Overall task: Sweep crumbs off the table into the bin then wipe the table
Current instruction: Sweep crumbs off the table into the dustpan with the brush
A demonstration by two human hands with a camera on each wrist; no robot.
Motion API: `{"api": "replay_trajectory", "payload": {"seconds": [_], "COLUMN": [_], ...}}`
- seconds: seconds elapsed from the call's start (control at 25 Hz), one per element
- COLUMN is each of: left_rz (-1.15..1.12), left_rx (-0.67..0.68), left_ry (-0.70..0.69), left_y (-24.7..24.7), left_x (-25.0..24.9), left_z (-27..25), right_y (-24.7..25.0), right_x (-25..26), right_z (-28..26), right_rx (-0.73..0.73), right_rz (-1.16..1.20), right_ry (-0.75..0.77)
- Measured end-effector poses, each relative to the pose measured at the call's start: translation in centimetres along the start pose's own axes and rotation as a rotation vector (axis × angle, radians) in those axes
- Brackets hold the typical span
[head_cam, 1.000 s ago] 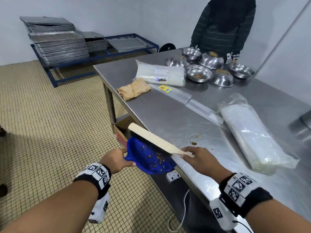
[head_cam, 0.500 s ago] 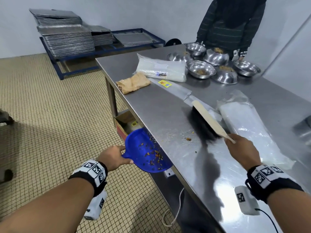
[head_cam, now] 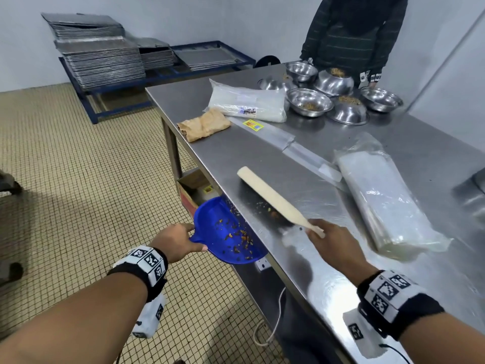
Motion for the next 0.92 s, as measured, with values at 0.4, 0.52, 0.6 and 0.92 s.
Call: {"api": "replay_trajectory", "payload": {"seconds": [0.4,0.52,0.6,0.92], "left_rz": [-0.001,0.009,0.002,0.003], "left_rx": [-0.01,0.001,0.0,0.006], "left_ry": [-0.019,-0.029,-0.032,-0.047], "left_y": [-0.3,-0.3,-0.4,-0.6], "left_x": [-1.0,-1.3,-1.5,-1.6], "left_z": [-0.8,-1.1,-1.3,-1.3], "right_y": [-1.2,0.9,2.5,3.1], "right_x": [1.9,0.1,-1.6,-6.0], "right_z": [-2.5,-1.7,-1.3,-2.7], "right_rx": [0.136,0.037,-0.025,-0.079], "right_rz": [0.057,0.109,0.118,0.049], "right_ry": [0.125,0.016,-0.058,-0.208]}}
Point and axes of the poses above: each hand's wrist, its own z-axis towards the middle knuckle, its own y-axis out of the back of the hand, x = y × z, the point moved 1 cm from there along z, towards the middle knuckle, and after that the axes turned 14 degrees about -y, right-handed, at the moved point
